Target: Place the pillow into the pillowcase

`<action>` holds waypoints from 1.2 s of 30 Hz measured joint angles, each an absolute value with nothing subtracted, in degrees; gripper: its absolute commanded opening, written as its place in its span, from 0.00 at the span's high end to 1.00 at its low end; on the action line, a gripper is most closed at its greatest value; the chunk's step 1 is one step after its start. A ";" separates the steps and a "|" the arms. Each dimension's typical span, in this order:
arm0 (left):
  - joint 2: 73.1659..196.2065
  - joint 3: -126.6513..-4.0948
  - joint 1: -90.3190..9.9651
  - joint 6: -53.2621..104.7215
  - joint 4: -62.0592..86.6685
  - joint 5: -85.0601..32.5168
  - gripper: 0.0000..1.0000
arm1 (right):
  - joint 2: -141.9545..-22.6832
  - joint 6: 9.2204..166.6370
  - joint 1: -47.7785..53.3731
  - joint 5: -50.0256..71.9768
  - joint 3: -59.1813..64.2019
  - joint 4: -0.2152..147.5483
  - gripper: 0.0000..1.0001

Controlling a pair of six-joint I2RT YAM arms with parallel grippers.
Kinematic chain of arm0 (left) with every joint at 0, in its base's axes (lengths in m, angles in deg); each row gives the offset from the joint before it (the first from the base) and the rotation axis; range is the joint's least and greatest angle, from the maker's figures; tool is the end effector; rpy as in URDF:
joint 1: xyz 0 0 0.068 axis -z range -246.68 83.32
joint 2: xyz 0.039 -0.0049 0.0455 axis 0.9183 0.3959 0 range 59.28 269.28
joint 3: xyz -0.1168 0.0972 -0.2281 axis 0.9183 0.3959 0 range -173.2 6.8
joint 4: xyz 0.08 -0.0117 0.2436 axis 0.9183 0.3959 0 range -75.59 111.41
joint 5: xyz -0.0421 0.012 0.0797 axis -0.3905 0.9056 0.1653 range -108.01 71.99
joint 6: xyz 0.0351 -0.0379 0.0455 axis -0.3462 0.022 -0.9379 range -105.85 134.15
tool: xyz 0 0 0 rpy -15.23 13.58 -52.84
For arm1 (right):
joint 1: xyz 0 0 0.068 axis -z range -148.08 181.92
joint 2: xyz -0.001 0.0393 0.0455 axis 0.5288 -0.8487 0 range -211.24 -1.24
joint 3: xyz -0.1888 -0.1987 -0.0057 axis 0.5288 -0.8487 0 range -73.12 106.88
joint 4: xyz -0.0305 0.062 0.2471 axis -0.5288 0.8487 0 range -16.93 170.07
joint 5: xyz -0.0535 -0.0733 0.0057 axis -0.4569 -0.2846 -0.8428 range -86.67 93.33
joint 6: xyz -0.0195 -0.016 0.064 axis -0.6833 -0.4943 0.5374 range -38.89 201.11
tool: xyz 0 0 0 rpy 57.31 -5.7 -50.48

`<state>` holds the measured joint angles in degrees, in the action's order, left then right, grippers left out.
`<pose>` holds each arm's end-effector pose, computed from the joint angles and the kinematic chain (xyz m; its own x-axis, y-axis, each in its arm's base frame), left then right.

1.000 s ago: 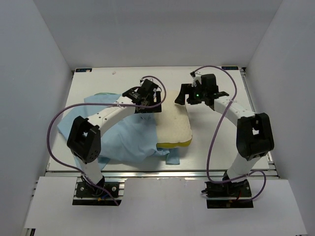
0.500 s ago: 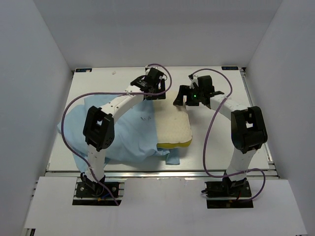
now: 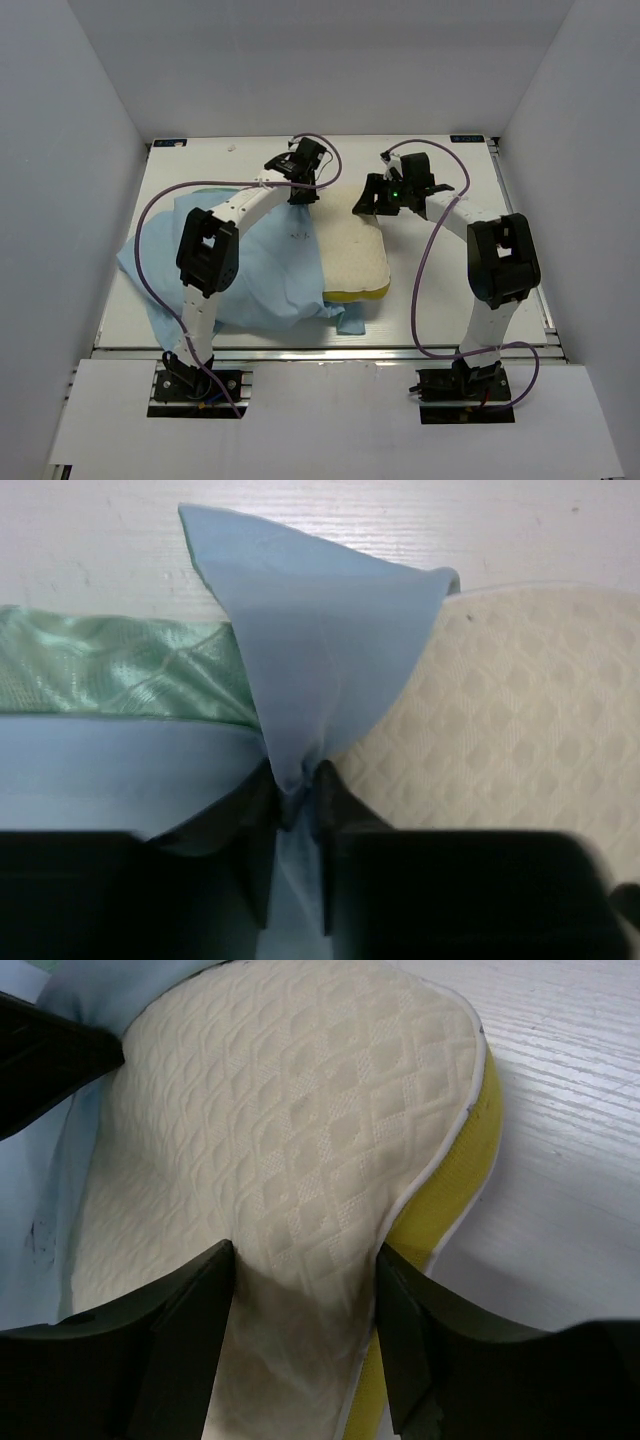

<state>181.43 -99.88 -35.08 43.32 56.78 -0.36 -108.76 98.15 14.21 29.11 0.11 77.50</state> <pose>0.4142 -0.2349 0.2244 -0.8060 -0.0495 -0.5899 -0.0356 0.9987 -0.0352 0.4010 0.1534 0.2034 -0.7446 0.0391 -0.6664 -0.3965 0.7772 0.4887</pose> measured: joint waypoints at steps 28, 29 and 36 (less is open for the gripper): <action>179.20 -118.08 -37.16 47.67 57.17 -20.88 1.00 | -105.29 94.74 13.14 41.94 8.06 77.13 0.90; 179.20 -118.08 -37.16 48.24 56.80 -21.67 1.00 | -104.63 95.07 13.05 42.45 8.09 76.60 0.90; 179.96 -124.31 -36.68 52.61 55.75 -26.33 1.00 | -102.21 99.90 10.82 47.32 9.81 71.16 0.89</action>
